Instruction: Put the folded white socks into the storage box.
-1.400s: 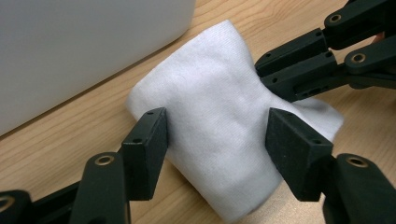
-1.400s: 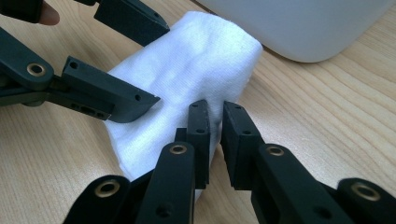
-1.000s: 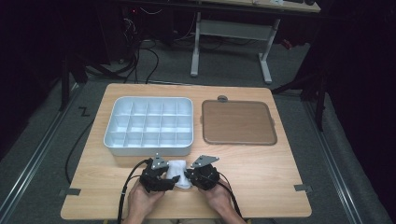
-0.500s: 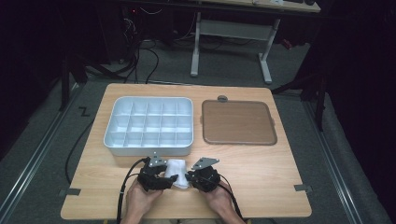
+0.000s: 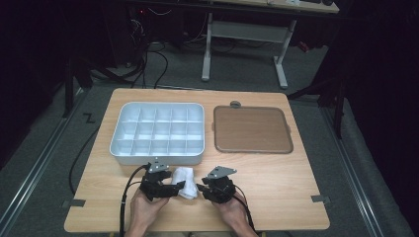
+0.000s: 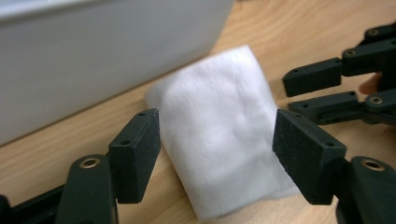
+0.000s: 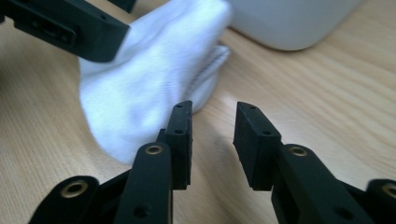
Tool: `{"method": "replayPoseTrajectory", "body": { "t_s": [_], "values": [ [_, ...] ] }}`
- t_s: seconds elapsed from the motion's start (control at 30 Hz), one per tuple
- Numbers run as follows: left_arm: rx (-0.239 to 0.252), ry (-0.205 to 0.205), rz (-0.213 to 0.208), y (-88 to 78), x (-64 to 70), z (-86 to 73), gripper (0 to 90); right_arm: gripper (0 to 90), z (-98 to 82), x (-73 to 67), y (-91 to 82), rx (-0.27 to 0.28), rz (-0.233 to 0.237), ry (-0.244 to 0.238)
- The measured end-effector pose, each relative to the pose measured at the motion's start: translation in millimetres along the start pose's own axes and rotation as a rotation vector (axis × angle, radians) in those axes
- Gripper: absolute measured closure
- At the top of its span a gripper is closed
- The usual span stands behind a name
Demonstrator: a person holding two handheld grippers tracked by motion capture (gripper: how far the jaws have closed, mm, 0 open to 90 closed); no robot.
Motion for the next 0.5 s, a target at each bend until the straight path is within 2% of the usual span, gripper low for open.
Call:
{"method": "replayPoseTrajectory", "body": {
  "t_s": [0.07,0.2,0.4,0.5],
  "values": [
    [0.02,-0.02,0.008,-0.1,-2.5,6.0,32.7,65.0,0.5,6.9,-7.9,0.019,-0.019,0.012],
    [0.025,-0.061,0.035,3.5,-9.2,10.7,31.5,62.0,-5.1,25.6,-21.5,0.044,-0.058,0.052],
    [0.006,-0.083,0.055,11.6,-14.9,4.4,29.9,56.9,-19.0,61.3,-42.8,0.063,-0.158,0.096],
    [-0.017,-0.092,0.061,15.5,-17.8,-0.8,31.9,55.6,-25.5,80.3,-55.7,0.081,-0.212,0.13]
  ]
}}
Point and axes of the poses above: each handheld gripper's, and its own axes: y roughly forward along the jaws, z roughly out of its top, x roughly to its right, the point moved 7 cm from there along y, roughly forward along the jaws, and after that the axes turned 10 degrees about y, right-handed, at the moved point
